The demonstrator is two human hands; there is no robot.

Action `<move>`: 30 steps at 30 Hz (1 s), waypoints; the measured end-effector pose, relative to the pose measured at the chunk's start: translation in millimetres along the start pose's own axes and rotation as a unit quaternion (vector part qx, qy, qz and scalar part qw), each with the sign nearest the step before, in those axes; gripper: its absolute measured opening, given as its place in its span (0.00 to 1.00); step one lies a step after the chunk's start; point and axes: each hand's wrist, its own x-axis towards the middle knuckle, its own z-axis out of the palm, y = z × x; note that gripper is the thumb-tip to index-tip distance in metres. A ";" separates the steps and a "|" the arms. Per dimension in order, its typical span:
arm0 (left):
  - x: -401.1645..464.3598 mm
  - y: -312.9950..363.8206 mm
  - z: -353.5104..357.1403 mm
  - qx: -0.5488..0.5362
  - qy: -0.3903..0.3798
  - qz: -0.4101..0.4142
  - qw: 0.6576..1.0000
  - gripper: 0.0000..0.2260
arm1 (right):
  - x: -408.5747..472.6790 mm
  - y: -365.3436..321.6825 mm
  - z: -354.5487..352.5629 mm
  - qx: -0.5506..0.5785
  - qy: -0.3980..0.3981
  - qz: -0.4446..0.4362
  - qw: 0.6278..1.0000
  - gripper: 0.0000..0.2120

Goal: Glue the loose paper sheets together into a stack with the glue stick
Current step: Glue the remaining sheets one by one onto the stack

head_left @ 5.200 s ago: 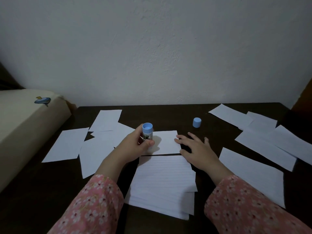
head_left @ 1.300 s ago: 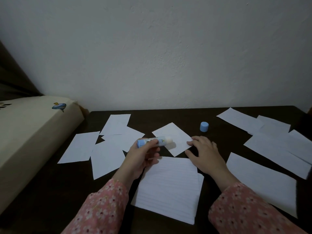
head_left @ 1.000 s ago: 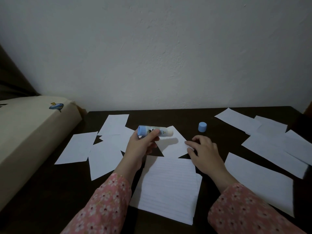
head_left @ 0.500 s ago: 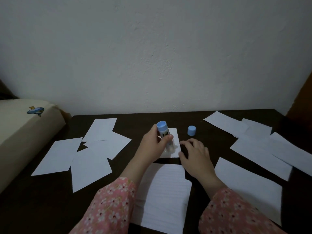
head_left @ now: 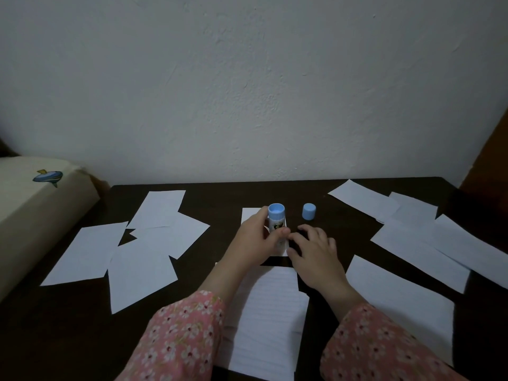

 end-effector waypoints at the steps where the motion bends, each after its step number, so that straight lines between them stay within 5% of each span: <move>1: 0.1 -0.2 0.4 -0.001 -0.004 -0.001 1.000 0.11 | -0.2 -0.1 -0.1 -0.003 0.000 -0.002 1.000 0.18; 30: -12.1 -24.6 -46.4 -0.006 0.015 -0.058 0.998 0.17 | 1.3 -0.2 2.0 -0.024 -0.014 0.003 1.000 0.19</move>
